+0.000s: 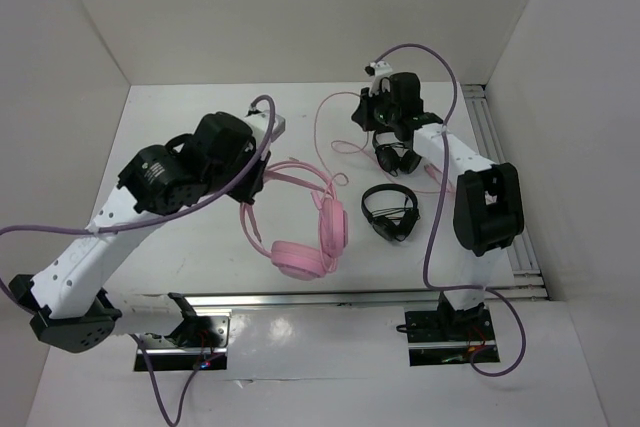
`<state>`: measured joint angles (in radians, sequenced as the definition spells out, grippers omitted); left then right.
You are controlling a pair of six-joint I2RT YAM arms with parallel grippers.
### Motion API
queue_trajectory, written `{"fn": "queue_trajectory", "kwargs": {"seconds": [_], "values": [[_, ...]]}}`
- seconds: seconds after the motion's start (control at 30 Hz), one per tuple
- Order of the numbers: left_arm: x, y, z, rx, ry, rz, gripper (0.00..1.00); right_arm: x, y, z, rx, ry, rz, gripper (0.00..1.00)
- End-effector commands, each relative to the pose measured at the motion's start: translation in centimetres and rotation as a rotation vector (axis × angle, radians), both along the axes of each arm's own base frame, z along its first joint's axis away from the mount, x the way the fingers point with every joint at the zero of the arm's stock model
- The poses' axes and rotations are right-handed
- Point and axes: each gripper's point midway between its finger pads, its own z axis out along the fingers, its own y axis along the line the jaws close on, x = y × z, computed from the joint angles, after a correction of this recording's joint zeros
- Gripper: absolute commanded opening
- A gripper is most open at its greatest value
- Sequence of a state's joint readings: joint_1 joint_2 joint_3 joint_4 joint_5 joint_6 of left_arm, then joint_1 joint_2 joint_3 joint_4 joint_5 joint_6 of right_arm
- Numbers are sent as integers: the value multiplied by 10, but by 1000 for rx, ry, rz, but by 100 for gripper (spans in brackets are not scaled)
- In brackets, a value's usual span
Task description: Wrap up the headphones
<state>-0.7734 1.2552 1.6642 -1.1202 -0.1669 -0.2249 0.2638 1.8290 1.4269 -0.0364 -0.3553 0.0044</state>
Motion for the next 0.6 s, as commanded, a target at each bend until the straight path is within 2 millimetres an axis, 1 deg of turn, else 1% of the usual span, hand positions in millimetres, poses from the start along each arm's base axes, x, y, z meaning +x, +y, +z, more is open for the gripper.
{"fn": "queue_trajectory", "kwargs": {"seconds": [0.0,0.03,0.07,0.1,0.13,0.17,0.2,0.23,0.27,0.3,0.33,0.37,0.4,0.43,0.47,0.5,0.53,0.57], "values": [[-1,11,36,-96,-63,93,0,8,2,41,76,-107,3,0],[-3,15,42,-109,-73,112,0,1,15,38,68,-100,42,0],[-2,16,48,-123,-86,127,0,-1,20,38,68,-100,53,0],[-1,21,64,-156,-126,159,0,-1,24,32,56,-96,57,0],[-3,25,74,-182,-147,172,0,-4,25,28,57,-85,66,0],[-2,30,90,-229,-173,213,0,-8,32,20,56,-66,88,0],[-1,36,100,-250,-201,247,0,-16,41,12,60,-50,119,0],[-1,39,107,-261,-219,256,0,-18,42,9,64,-47,129,0],[-1,41,114,-294,-229,286,0,-28,56,3,58,-38,169,0],[2,48,124,-302,-257,332,0,-39,62,-2,63,-29,200,0],[6,48,127,-315,-258,363,0,-45,68,-8,56,-29,217,0],[10,50,130,-325,-268,394,0,-58,81,-2,65,-42,257,0],[16,55,139,-338,-301,446,0,-69,85,-13,67,-27,282,0],[20,59,140,-340,-309,481,0,-77,90,-15,68,-30,298,0],[32,59,141,-353,-314,539,0,-89,101,-18,68,-29,327,0],[40,64,149,-369,-345,589,0,-102,103,-22,72,-40,343,0],[49,70,151,-381,-354,641,0,-109,106,-24,84,-31,337,0],[56,71,154,-393,-359,666,0,-123,117,-26,86,-34,371,0]]}}
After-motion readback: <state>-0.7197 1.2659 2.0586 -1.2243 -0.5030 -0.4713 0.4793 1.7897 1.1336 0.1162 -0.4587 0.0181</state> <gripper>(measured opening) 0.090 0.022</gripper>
